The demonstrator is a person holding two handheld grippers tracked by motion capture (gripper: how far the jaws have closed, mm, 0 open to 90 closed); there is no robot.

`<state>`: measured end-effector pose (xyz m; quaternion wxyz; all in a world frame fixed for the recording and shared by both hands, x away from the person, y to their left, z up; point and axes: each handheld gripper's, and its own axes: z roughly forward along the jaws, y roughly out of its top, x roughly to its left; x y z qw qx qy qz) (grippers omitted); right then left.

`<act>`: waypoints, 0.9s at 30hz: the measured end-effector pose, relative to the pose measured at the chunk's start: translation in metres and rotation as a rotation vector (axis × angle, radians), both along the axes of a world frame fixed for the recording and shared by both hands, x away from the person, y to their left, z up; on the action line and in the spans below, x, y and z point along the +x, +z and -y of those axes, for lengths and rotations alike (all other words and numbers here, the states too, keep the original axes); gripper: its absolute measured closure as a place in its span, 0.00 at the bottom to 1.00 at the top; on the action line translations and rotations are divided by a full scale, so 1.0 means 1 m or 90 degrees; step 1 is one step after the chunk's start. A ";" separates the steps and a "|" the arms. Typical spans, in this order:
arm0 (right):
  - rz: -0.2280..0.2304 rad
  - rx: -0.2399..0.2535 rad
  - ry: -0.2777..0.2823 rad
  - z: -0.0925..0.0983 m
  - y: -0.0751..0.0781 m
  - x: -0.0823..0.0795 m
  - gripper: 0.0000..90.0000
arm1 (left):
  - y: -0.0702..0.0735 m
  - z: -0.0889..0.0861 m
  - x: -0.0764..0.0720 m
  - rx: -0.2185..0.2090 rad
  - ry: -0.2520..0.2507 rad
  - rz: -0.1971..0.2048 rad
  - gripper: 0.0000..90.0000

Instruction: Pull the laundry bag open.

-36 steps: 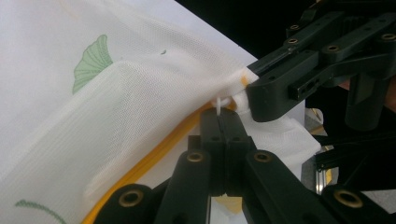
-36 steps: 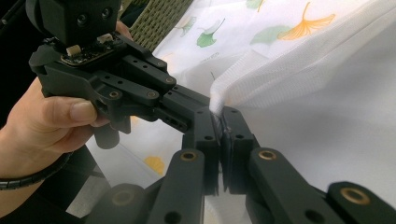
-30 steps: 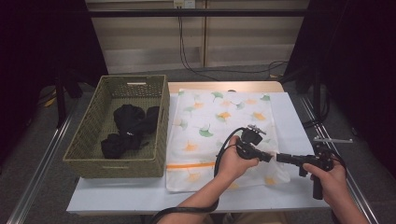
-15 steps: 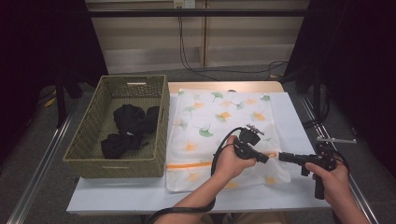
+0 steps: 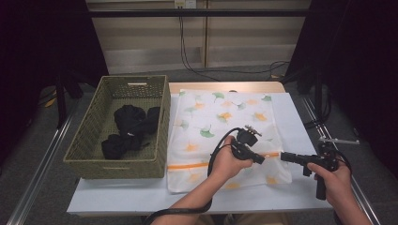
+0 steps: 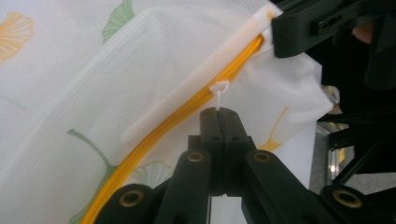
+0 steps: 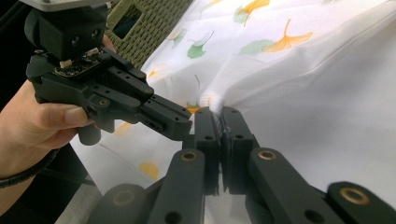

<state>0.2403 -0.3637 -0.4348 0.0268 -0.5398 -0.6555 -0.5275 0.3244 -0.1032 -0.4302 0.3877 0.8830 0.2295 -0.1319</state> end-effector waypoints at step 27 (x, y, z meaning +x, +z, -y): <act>0.007 -0.006 -0.020 0.005 0.000 0.000 0.97 | -0.006 -0.028 0.008 0.026 0.008 -0.002 1.00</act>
